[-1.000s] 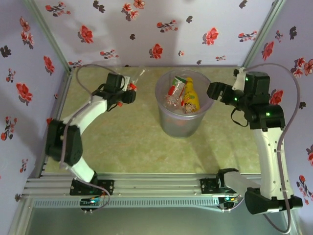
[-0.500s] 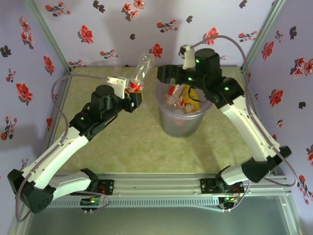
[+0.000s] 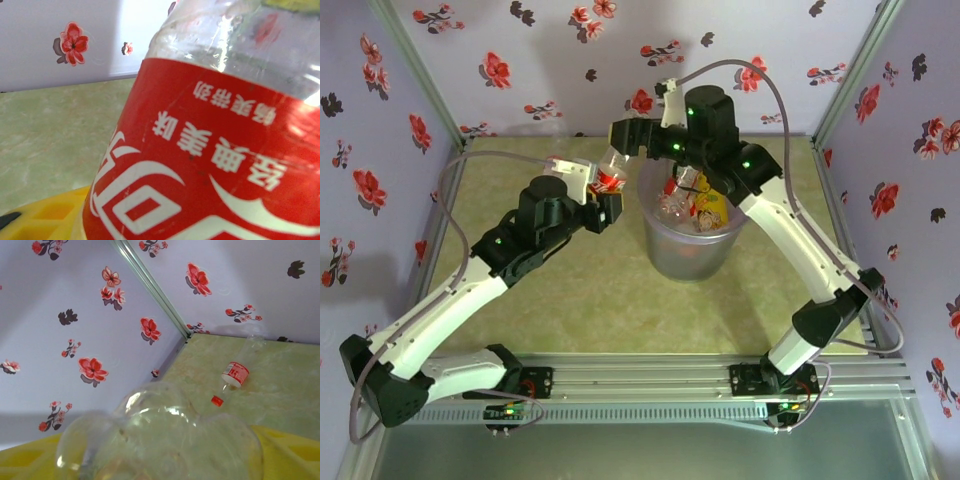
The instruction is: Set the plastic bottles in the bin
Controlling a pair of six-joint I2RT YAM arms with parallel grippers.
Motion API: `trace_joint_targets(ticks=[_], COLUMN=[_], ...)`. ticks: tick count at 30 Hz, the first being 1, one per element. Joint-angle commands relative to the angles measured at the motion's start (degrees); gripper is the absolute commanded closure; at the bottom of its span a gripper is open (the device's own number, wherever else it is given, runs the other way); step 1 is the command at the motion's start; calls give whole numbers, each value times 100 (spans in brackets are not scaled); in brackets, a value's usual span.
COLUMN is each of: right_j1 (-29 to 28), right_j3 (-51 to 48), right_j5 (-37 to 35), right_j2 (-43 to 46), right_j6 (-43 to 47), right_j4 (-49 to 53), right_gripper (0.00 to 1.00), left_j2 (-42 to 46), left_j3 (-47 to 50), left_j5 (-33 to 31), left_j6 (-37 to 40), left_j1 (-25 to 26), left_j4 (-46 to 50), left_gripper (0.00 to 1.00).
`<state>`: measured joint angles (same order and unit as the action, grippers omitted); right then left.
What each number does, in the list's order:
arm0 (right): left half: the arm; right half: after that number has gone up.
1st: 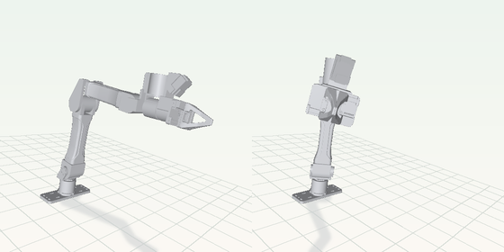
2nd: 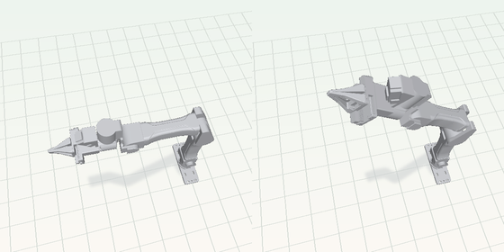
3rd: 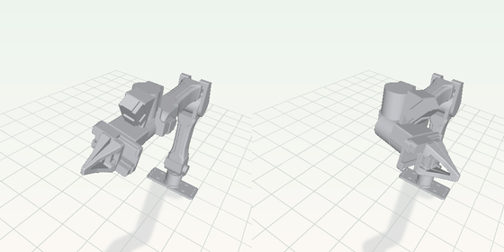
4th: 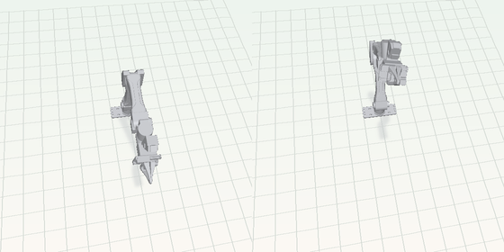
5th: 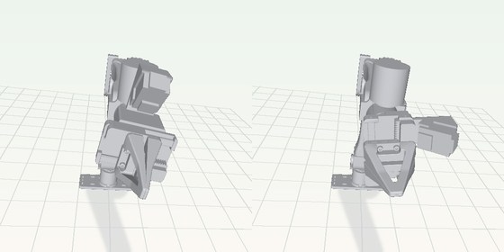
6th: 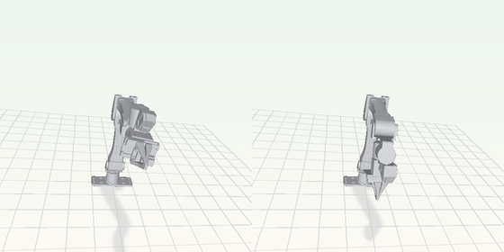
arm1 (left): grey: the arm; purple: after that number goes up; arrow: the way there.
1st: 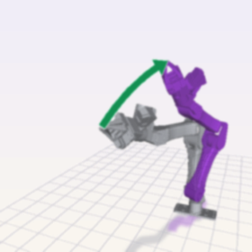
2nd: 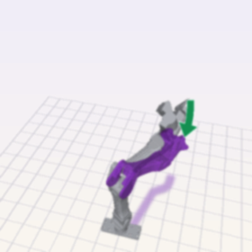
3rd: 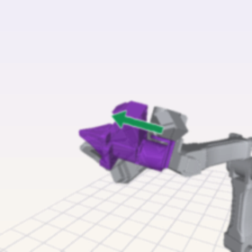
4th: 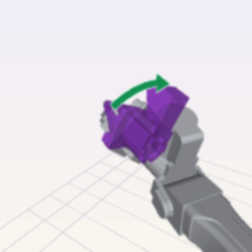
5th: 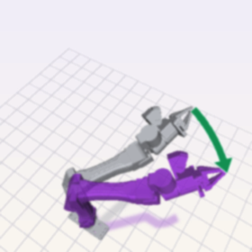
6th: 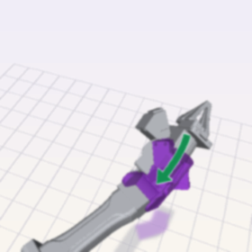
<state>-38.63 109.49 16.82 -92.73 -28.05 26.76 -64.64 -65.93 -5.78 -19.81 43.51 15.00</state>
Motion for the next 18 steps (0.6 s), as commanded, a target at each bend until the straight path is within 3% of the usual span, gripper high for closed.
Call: trace_joint_targets(ticks=[1,5,9,11,12,18], right_j1=[0,-4,5,26,54,508], right_j3=[206,195,358,506,610,910], right_j5=[137,76,-103,-235,-328,-764], right_j2=[-21,-4,-22,-61,-73,20], right_j6=[-60,-34,145,277,347,579], right_j4=[-120,-110,-83,-71,-56,-108], right_gripper=[27,39,48,50,52,57], left_j2=[29,-61,-108,-91,-90,300], left_j3=[-177,-196,-214,-233,-288,29], left_j5=[-216,-266,-266,-273,-325,-402], left_j6=[-5,21,39,73,31,-380], left_j1=[22,18,10,-7,-57,-513], left_j4=[-232,-288,-321,-242,-79,138], left_gripper=[67,55,17,4,1,0])
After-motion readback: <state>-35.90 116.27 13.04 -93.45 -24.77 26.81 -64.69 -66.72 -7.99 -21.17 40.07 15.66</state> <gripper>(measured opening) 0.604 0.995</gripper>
